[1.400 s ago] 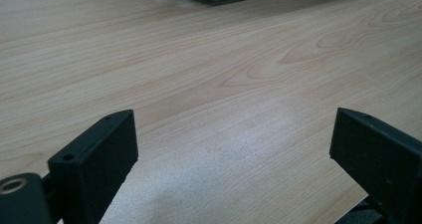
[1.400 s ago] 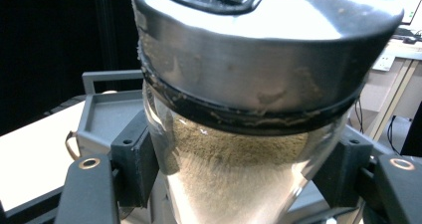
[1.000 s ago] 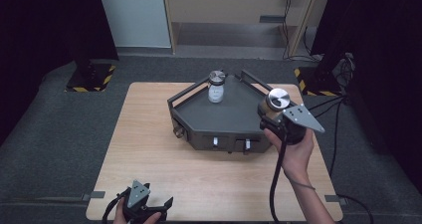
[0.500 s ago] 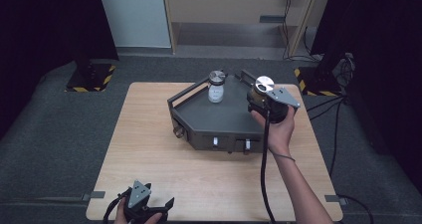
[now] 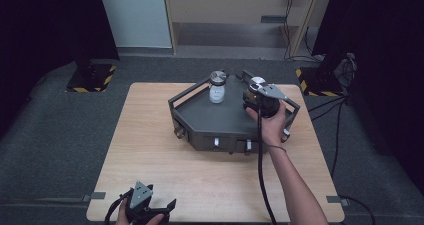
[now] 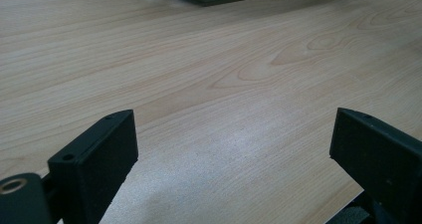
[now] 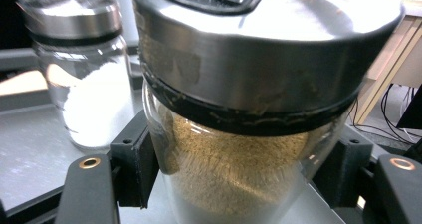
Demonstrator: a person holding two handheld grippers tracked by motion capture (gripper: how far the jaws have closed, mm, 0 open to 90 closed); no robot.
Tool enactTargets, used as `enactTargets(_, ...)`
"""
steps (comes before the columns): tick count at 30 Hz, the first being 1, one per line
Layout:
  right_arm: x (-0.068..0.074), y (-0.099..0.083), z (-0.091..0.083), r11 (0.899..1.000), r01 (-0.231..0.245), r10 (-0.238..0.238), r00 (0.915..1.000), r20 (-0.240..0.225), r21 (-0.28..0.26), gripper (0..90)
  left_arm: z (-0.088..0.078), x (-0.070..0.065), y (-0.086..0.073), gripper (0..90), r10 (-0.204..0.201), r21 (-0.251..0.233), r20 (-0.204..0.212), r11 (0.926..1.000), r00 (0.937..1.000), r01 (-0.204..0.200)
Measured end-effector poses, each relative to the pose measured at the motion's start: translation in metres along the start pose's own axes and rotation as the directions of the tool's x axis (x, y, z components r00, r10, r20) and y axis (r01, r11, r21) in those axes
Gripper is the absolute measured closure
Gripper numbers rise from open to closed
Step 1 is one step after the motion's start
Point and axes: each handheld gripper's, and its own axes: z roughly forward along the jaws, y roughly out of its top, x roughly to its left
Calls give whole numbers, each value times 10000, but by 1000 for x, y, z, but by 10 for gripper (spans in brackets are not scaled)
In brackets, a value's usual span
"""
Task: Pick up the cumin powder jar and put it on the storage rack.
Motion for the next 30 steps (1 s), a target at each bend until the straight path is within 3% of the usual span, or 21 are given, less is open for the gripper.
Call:
enactTargets(4,-7,1,9,9987,-482,485,9985,-237,142,304,0,0,0,40,-9,7,-20,10000,10000,9)
enactTargets(15,-5,5,31,9959,-244,286,9985,-475,869,304,1,0,0,40,17,24,-12,10000,10000,-17)
enactTargets(30,-7,2,35,9959,-340,388,9976,-569,841,304,2,2,1,40,5,23,-16,10000,10000,-5)
